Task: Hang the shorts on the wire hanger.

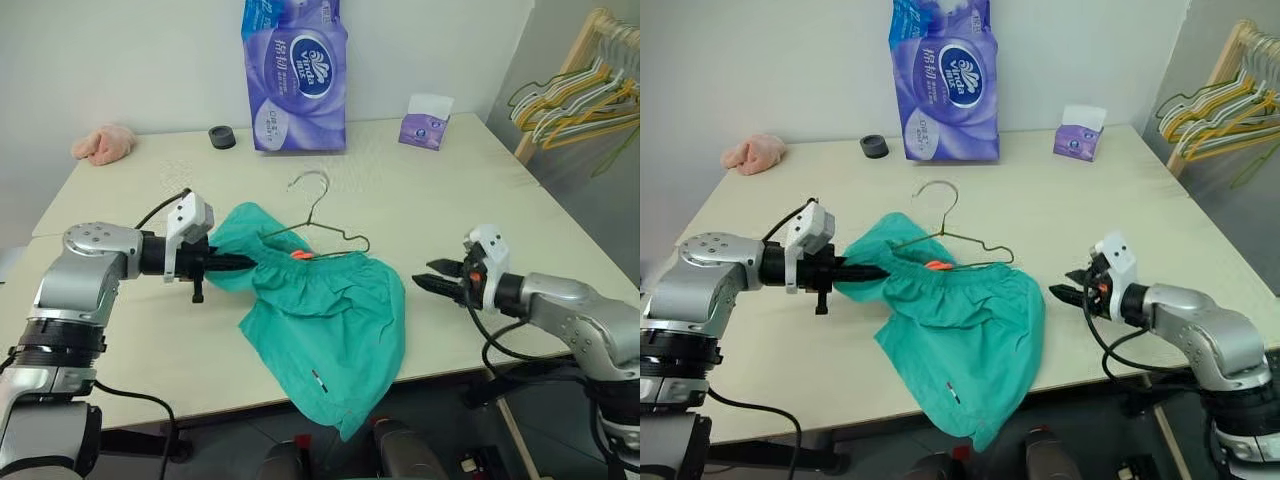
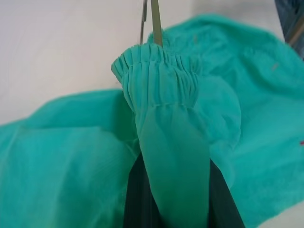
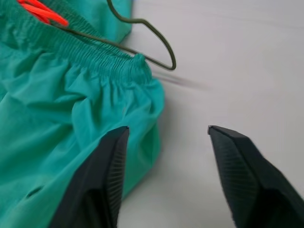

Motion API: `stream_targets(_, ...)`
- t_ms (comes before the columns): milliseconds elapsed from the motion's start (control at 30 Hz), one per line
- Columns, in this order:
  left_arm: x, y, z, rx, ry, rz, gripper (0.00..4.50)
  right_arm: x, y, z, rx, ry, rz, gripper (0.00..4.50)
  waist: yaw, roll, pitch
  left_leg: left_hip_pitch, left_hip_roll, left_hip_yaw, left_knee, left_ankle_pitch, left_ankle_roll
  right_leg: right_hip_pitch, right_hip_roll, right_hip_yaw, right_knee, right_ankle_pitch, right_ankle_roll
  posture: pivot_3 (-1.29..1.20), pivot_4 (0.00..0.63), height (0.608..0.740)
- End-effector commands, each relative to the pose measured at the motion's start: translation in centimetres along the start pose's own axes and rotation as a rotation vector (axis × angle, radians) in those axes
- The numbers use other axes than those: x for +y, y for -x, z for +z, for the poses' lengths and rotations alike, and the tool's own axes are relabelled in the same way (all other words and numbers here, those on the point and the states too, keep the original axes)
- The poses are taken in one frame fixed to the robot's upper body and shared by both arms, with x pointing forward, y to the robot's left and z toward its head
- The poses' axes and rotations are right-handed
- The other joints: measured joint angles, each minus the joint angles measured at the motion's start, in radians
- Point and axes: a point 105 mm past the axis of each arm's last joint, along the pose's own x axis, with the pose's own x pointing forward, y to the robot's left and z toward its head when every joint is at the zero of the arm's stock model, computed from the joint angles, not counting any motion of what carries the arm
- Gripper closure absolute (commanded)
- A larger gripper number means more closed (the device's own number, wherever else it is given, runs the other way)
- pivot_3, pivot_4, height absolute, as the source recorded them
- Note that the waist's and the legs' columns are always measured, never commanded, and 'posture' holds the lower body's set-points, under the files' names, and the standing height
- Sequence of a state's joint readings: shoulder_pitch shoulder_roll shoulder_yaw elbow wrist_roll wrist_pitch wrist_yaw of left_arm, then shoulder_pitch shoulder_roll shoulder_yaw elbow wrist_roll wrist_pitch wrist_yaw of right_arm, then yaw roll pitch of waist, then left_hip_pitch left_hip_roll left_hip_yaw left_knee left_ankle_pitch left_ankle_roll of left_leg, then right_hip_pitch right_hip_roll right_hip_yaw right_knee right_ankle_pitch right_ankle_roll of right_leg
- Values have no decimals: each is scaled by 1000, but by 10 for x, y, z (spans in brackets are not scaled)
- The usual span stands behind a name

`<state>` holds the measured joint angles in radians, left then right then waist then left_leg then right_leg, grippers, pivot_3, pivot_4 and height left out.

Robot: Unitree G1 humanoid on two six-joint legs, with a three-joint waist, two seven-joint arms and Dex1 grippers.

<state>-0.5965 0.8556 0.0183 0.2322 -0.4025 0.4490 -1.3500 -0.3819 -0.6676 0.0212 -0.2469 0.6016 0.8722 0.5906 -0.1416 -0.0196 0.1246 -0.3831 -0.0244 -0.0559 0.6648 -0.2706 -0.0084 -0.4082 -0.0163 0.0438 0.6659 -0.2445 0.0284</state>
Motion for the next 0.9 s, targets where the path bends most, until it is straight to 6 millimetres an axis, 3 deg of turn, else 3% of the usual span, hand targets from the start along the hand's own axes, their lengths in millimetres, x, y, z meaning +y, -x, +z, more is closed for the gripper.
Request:
stream_targets(33,2,7,40,-161,-5,28,4500,3,-6,17,-45,38,26,1186,0,0,0,0,0,0,0,0,0,0,0,0,0,0,0,-171,77,740)
stream_targets(100,2,7,44,-185,18,26,4500,8,-7,21,-47,55,70,1186,1,0,0,0,0,0,0,0,0,0,0,0,0,0,0,-166,76,740)
stream_targets(233,-6,8,31,-141,50,-3,4500,22,2,22,-28,186,173,1186,0,0,0,0,0,0,0,0,0,0,0,0,0,0,0,-167,77,740)
stream_targets(300,-11,9,27,-123,63,-25,4500,19,5,20,-9,221,172,1186,0,0,0,0,0,0,0,0,0,0,0,0,0,0,0,-168,78,740)
stream_targets(433,-27,7,26,-86,56,-113,4500,3,12,36,-47,280,132,1186,0,0,0,0,0,-1,0,0,0,0,0,0,0,0,0,-169,77,740)
stream_targets(567,-34,1,30,-89,39,-148,4500,-1,13,54,-88,327,149,1186,0,0,0,0,0,0,0,0,0,0,0,0,0,0,0,-175,73,740)
stream_targets(733,-37,-1,35,-98,29,-168,4500,-7,-2,56,-50,431,144,24,-1,0,0,0,0,0,0,0,0,0,0,0,0,0,0,-178,67,740)
stream_targets(900,-39,-2,38,-96,17,-184,4500,-1,-25,62,-23,500,237,24,-6,0,0,0,0,0,0,0,0,-1,0,0,0,0,0,-176,61,740)
